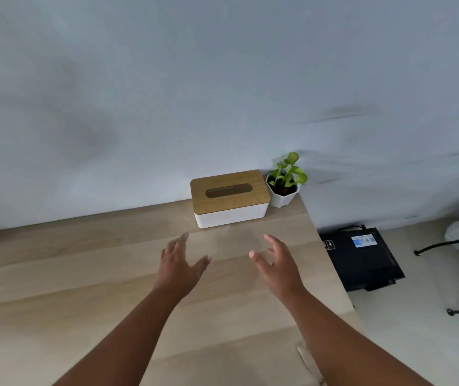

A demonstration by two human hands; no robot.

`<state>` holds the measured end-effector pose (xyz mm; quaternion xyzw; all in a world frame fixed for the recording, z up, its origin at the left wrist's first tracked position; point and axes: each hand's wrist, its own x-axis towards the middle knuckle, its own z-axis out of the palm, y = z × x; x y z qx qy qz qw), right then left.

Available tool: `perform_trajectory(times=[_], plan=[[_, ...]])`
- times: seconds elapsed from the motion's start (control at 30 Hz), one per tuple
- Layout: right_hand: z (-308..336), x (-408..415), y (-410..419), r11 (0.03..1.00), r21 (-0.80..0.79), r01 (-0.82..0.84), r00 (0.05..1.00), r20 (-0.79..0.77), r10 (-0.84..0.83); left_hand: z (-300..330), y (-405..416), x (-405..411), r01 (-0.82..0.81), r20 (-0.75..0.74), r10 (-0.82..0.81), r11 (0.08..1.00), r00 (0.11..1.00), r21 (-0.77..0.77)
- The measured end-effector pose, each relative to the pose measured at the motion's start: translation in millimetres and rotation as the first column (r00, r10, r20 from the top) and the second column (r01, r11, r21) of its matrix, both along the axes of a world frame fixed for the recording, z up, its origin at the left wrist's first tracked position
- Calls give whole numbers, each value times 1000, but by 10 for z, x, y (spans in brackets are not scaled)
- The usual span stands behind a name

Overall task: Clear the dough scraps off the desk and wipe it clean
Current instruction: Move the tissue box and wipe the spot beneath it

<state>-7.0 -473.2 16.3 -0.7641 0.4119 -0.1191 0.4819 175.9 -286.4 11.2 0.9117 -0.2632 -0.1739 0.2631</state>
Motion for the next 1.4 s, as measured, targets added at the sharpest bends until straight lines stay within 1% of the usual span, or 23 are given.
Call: perform_trajectory(times=[0.1, 0.17, 0.23, 0.3, 0.43, 0.6, 0.73, 0.9, 1.03, 1.27, 1.4], plan=[[-60, 164, -236, 999, 25, 24, 999, 23, -25, 22, -197, 145, -84, -60, 80, 994, 995, -72], [-95, 269, -393, 998, 46, 51, 998, 40, -53, 28, -340, 207, -184, -171, 157, 971, 973, -155], [-108, 365, -540, 994, 69, 83, 994, 59, -87, 42, -475, 246, -301, -301, 228, 926, 926, -227], [-132, 448, -670, 989, 87, 116, 989, 78, -122, 28, -600, 275, -378, -386, 261, 886, 885, -270], [-195, 589, -835, 987, 117, 112, 986, 110, -125, -20, -750, 340, -418, -439, 257, 848, 861, -324], [-211, 782, -919, 993, 99, 68, 985, 152, -82, -39, -890, 471, -422, -535, 155, 802, 831, -423], [-228, 916, -920, 996, 71, 48, 982, 177, -60, -52, -989, 534, -429, -544, 146, 790, 826, -438], [-234, 1026, -908, 991, 56, 120, 975, 183, -128, -51, -1041, 558, -418, -546, 128, 790, 828, -449], [-212, 1041, -871, 992, 28, 124, 977, 172, -127, -50, -1013, 567, -411, -528, 129, 787, 839, -460], [-131, 1078, -577, 994, 14, 111, 975, 191, -111, -1, -736, 623, -416, -467, 174, 769, 867, -486], [-73, 1167, -299, 995, -13, 99, 976, 197, -95, 23, -459, 677, -446, -482, 195, 751, 854, -486]])
